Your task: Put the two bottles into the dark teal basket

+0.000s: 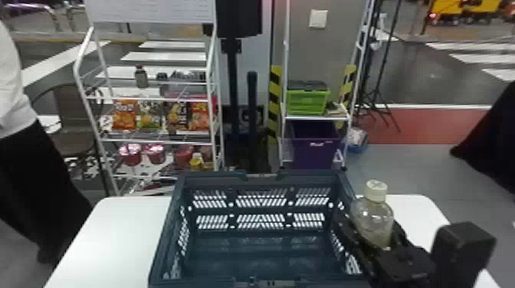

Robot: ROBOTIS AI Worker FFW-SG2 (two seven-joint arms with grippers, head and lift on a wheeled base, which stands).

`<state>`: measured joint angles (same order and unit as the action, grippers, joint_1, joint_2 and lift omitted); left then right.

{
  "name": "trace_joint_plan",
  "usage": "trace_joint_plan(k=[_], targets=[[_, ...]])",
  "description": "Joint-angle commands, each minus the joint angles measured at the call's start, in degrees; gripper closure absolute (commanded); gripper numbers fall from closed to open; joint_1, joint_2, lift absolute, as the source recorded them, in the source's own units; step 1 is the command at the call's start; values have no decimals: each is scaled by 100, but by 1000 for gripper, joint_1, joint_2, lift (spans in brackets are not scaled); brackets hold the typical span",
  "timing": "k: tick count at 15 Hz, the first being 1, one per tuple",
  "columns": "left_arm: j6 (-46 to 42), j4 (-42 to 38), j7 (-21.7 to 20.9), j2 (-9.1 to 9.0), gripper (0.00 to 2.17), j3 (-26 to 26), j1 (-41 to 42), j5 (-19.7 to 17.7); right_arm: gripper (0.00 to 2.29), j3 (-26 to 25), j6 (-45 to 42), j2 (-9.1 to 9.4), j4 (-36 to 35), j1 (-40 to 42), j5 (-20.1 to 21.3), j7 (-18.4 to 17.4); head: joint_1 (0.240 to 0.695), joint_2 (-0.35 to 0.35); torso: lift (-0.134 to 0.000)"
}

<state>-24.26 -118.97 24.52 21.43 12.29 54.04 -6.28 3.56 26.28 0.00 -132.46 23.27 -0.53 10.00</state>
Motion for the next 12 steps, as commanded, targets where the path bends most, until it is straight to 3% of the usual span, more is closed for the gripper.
trace_joint_plan(k=[1,2,3,9,12], targets=[[-21,41,0,2,2148,-7,11,-14,2020,567,708,-53,220,-710,-290,-578,499,0,0],[-39,50,0,10,2148,-7,19,-23,2020,707,919,-237,299,-973,-483,-833,499,0,0],[-56,67,0,2,2148,-7,19,-23,2020,857,1341,-281,361,-1246,-571,-939,499,0,0],[-109,155,0,-7,2148,-7,2,-49,2020,1050,3451,-26,1205,-2467,-730,-1000,499,0,0],[-127,199,0,-16,2148,-7,2,-67,2020,1199,3890,5,1987,-3030,-738,-1000,499,0,0]])
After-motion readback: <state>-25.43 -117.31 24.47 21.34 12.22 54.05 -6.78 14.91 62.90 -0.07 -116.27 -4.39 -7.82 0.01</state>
